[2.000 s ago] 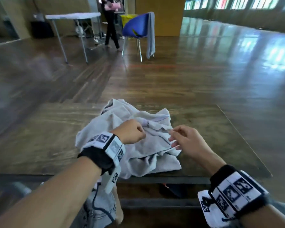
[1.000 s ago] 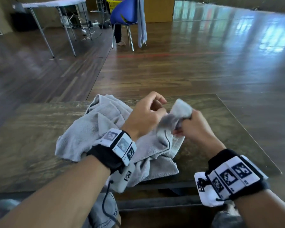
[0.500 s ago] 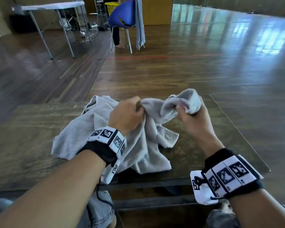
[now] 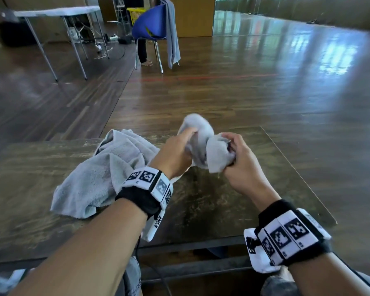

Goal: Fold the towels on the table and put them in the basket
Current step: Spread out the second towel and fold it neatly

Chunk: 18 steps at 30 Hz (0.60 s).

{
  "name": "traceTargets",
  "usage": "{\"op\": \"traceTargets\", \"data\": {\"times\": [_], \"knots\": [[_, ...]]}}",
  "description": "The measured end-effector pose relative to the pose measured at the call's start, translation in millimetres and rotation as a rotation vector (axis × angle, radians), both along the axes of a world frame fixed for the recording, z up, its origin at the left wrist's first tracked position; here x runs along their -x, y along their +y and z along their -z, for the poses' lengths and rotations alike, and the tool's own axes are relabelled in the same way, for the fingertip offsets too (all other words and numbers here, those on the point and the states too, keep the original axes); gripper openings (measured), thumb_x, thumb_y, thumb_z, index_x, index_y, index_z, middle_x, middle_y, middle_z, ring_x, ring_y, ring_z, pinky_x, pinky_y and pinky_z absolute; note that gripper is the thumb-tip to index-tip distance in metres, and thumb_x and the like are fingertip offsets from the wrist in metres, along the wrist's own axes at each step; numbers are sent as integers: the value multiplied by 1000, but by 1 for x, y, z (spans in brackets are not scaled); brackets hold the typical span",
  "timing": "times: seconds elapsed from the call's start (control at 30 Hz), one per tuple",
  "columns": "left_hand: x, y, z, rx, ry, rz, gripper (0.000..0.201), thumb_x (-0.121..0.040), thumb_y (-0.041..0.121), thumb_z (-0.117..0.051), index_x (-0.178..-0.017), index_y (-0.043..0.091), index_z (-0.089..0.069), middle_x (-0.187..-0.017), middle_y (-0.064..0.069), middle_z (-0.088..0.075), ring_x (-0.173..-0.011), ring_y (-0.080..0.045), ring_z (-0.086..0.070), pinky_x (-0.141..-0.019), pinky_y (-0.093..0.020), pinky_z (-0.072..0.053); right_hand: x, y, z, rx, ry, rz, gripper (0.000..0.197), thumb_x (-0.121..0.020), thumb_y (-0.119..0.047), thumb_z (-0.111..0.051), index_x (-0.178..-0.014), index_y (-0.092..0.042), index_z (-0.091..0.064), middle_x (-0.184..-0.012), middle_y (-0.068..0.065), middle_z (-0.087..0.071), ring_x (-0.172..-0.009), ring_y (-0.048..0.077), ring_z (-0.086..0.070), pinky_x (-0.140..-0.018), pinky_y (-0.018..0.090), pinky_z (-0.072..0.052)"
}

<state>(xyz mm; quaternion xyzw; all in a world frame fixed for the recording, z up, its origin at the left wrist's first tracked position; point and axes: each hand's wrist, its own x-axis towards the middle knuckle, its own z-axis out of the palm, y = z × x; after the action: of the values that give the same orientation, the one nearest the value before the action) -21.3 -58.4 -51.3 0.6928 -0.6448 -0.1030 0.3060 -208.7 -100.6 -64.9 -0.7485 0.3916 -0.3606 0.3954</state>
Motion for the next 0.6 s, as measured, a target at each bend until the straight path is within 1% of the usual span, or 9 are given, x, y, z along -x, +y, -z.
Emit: {"op": "traceTargets", "data": {"times": [0.1, 0.13, 0.2, 0.23, 0.3, 0.37, 0.43, 0.53, 0.6], "knots": [[4, 2, -1, -23, -7, -95, 32, -89, 8, -53, -118, 17, -62, -109, -7, -61, -95, -22, -59, -87, -41, -50, 2, 0, 2, -90, 112, -70, 84, -77, 6, -51, -152, -27, -30, -134, 3, -56, -120, 25, -57, -99, 41, -51], [6, 2, -3, 19, 54, -108, 20, -91, 13, -53, -104, 15, -68, -99, 1, -61, -87, -15, -58, -82, -39, -49, 2, 1, 1, -113, 140, -101, 89, -79, 3, -52, -156, -27, -22, -139, 1, -50, -121, 25, -57, -99, 41, -51], [13, 3, -10, 4, 310, -73, 31, -97, 33, -51, -85, 14, -71, -81, 13, -65, -72, -5, -60, -73, -34, -48, 0, 5, -2, -128, 190, -147, 95, -85, 1, -56, -162, -27, -8, -142, -3, -42, -123, 21, -56, -96, 33, -49], [16, 4, -12, -57, 427, -42, 42, -96, 46, -51, -83, 12, -72, -80, 10, -69, -71, -7, -64, -72, -34, -50, -2, 7, -3, -125, 195, -168, 95, -87, 3, -56, -162, -25, -6, -143, 0, -45, -125, 22, -56, -97, 32, -48], [22, 7, -13, -125, 410, -6, 51, -89, 59, -59, -91, 9, -70, -86, -2, -72, -80, -16, -68, -74, -32, -54, -5, 10, -4, -143, 184, -211, 97, -88, 8, -54, -163, -28, -2, -140, 10, -54, -117, 27, -62, -89, 31, -53], [22, 7, -7, -143, 261, -16, 40, -87, 47, -70, -103, 11, -65, -93, 0, -70, -84, -14, -66, -69, -20, -51, -5, 13, -7, -175, 196, -231, 100, -88, 10, -48, -161, -36, 2, -133, 9, -58, -96, 23, -67, -64, 20, -49], [20, 8, -4, -165, 260, -41, 43, -86, 40, -74, -116, 14, -57, -99, 5, -64, -88, -8, -63, -67, -15, -48, -4, 14, -7, -171, 202, -239, 98, -88, 10, -44, -161, -38, 1, -121, 3, -59, -74, 7, -64, -51, 13, -41], [14, 6, -1, -193, 301, -42, 40, -87, 36, -73, -114, 11, -59, -103, -1, -65, -91, -15, -65, -74, -27, -53, -3, 14, -6, -157, 194, -243, 91, -90, 7, -44, -161, -37, -9, -88, -2, -57, -48, -2, -50, -48, 15, -39], [12, 6, -2, -142, 241, -42, 21, -86, 26, -73, -90, 11, -59, -85, -1, -62, -75, -17, -58, -68, -31, -47, -3, 14, -5, -114, 200, -160, 80, -90, -1, -48, -158, -37, -26, -96, -6, -62, -65, -3, -58, -60, 21, -49]]}}
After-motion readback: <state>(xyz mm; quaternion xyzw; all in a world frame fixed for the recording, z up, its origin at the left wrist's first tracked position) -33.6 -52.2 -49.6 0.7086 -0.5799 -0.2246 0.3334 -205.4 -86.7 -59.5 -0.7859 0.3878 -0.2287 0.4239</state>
